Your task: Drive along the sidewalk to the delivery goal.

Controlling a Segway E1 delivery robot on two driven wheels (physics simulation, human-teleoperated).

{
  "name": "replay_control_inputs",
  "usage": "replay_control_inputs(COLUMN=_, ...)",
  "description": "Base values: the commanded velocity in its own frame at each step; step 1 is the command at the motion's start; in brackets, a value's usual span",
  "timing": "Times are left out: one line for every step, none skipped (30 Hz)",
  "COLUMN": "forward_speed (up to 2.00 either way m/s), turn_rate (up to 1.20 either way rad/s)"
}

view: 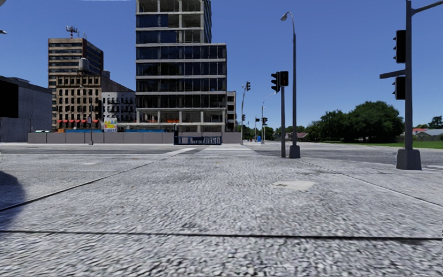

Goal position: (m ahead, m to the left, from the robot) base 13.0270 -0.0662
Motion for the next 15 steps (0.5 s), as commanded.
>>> replay_control_inputs(forward_speed=2.0, turn_rate=0.0)
replay_control_inputs(forward_speed=2.0, turn_rate=0.0)
replay_control_inputs(forward_speed=2.0, turn_rate=0.0)
replay_control_inputs(forward_speed=2.0, turn_rate=0.0)
replay_control_inputs(forward_speed=2.0, turn_rate=0.0)
replay_control_inputs(forward_speed=2.0, turn_rate=0.0)
replay_control_inputs(forward_speed=2.0, turn_rate=0.0)
replay_control_inputs(forward_speed=2.0, turn_rate=0.0)
replay_control_inputs(forward_speed=2.0, turn_rate=0.0)
replay_control_inputs(forward_speed=2.0, turn_rate=0.0)
replay_control_inputs(forward_speed=2.0, turn_rate=0.0)
replay_control_inputs(forward_speed=2.0, turn_rate=0.0)
replay_control_inputs(forward_speed=2.0, turn_rate=0.0)
replay_control_inputs(forward_speed=2.0, turn_rate=0.0)
replay_control_inputs(forward_speed=2.0, turn_rate=0.0)
